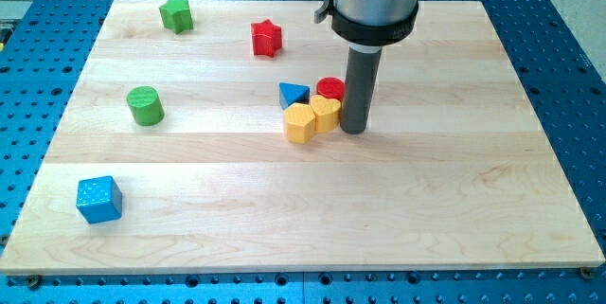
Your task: Move the red star diagonally top right to the red circle
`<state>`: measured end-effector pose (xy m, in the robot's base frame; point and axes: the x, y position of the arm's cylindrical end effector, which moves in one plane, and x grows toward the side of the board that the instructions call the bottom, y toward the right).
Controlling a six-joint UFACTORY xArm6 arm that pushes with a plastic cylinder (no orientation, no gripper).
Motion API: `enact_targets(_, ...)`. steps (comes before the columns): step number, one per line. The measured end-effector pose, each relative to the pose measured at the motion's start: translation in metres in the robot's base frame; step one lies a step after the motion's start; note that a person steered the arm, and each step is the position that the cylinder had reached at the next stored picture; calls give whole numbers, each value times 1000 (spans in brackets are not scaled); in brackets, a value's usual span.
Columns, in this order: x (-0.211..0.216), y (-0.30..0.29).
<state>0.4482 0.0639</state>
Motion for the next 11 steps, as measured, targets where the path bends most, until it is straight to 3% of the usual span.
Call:
enact_targets(1, -18, 18)
enact_targets(2, -95, 38)
enact_targets(3, -164, -1)
enact_targets(4, -190, -43)
enact_targets(6, -192, -153)
enact_targets(7, -167, -173)
enact_targets(8, -154, -152)
enact_targets(10, -123, 31)
enact_targets(11, -147, 52)
